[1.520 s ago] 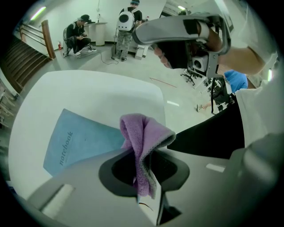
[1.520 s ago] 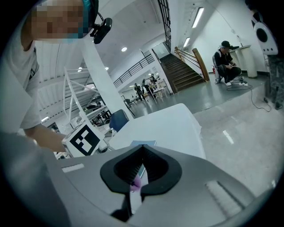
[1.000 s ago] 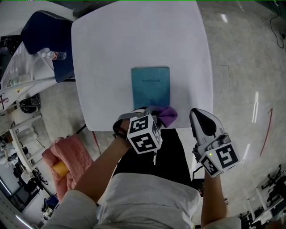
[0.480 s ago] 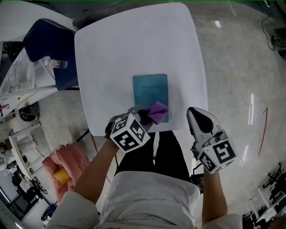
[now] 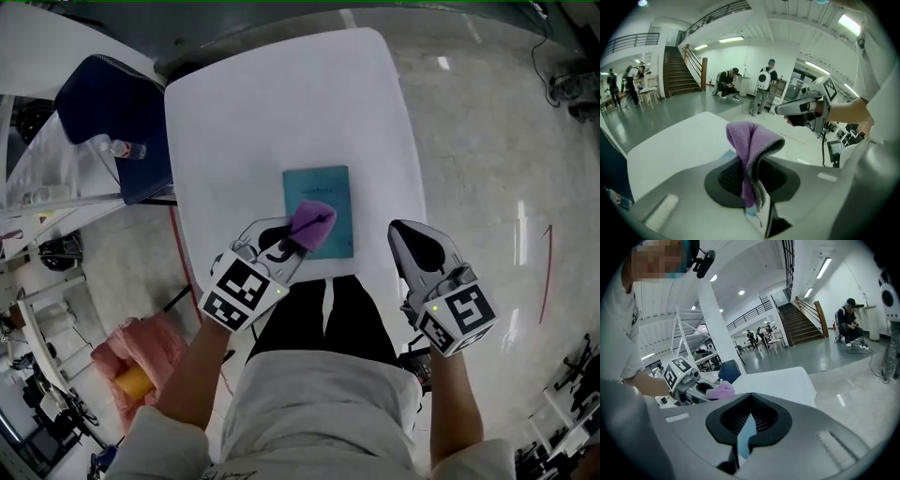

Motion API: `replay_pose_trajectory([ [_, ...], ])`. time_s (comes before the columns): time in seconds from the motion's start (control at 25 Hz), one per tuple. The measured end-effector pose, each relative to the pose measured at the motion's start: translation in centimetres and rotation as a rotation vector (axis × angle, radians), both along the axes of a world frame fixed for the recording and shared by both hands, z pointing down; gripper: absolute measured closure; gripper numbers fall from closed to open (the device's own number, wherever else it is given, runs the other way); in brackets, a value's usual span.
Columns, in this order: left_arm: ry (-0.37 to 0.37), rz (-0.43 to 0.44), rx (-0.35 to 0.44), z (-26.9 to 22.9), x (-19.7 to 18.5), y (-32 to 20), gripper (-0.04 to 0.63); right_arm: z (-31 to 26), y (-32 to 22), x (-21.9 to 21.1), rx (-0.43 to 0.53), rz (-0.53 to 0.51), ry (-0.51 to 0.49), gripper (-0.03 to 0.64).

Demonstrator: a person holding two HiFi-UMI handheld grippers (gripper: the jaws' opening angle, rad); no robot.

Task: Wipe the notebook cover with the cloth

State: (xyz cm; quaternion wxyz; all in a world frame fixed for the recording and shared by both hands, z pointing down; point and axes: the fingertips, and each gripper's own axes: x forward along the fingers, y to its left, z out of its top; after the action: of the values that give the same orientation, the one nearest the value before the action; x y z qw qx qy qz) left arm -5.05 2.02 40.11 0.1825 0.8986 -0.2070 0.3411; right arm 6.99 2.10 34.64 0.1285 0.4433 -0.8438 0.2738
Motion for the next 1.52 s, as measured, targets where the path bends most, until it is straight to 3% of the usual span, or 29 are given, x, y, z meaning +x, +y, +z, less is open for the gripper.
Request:
replay_pose_trajectory([
  [0.28,0.11,-0.141,0.087,-4.9,-2.2,-1.0,0.518,-2.9,0.0,-0.6,0.034,-0.007,0.02,0.603],
  [0.8,0.26,-0.272,0.179,-11.8,-3.7,-1.0,0.518,-7.7,0.6,-2.0,0.073,-0.054,0.019,0.603],
  [1.52,0.305,-0.349,0.248,-15.6,-6.0,-0.5,0.517,-11.0,0.2,-4.0,0.124,-0.111,0.004,0.603],
])
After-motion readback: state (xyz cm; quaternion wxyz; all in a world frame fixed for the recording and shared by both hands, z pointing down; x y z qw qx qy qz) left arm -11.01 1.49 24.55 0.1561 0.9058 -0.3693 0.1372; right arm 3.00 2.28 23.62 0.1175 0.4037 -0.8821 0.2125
